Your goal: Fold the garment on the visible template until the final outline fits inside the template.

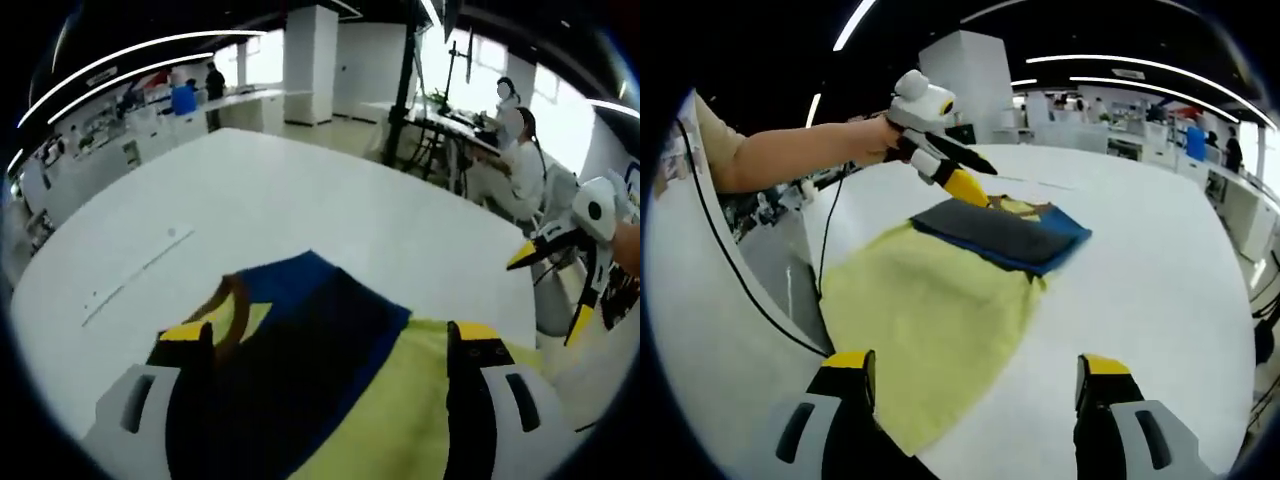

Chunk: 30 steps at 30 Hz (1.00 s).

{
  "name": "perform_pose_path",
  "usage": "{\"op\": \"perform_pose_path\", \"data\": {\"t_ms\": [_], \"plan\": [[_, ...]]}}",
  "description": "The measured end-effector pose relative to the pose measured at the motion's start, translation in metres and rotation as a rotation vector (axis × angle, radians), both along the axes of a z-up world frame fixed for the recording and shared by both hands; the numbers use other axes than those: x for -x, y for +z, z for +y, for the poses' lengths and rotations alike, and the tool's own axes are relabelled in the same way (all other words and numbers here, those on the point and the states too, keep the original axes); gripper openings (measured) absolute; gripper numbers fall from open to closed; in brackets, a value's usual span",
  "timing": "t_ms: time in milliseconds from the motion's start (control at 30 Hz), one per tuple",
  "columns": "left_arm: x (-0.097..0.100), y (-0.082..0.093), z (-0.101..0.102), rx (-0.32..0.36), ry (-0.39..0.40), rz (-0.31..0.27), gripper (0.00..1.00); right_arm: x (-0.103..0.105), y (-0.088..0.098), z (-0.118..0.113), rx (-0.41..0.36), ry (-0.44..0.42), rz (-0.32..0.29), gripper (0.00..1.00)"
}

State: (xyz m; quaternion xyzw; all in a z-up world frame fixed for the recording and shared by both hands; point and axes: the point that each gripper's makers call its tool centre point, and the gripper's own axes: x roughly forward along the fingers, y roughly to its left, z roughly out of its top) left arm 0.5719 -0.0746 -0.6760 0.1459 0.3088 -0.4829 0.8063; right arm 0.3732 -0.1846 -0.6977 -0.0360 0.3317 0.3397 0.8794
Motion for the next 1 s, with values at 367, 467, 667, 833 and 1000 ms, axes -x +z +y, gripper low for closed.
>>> {"op": "perform_pose_path", "data": {"t_ms": [367, 467, 667, 833, 1000], "plan": [[0.005, 0.014, 0.027, 0.074, 0.082, 0.009, 0.99, -0.002, 0.002, 0.008, 0.001, 0.012, -0.003, 0.81], [0.013, 0.018, 0.033, 0.098, 0.092, 0.019, 0.99, -0.002, 0.003, 0.010, 0.002, 0.015, -0.005, 0.81], [0.023, 0.023, 0.047, 0.110, 0.108, 0.009, 0.99, 0.000, 0.003, 0.015, 0.005, 0.026, -0.005, 0.81], [0.027, 0.020, 0.064, 0.108, 0.135, 0.020, 0.99, 0.001, 0.004, 0.020, 0.010, 0.038, -0.005, 0.81], [0.033, 0.022, 0.077, 0.118, 0.156, 0.019, 0.99, 0.002, 0.006, 0.024, 0.012, 0.046, -0.007, 0.81]]}}
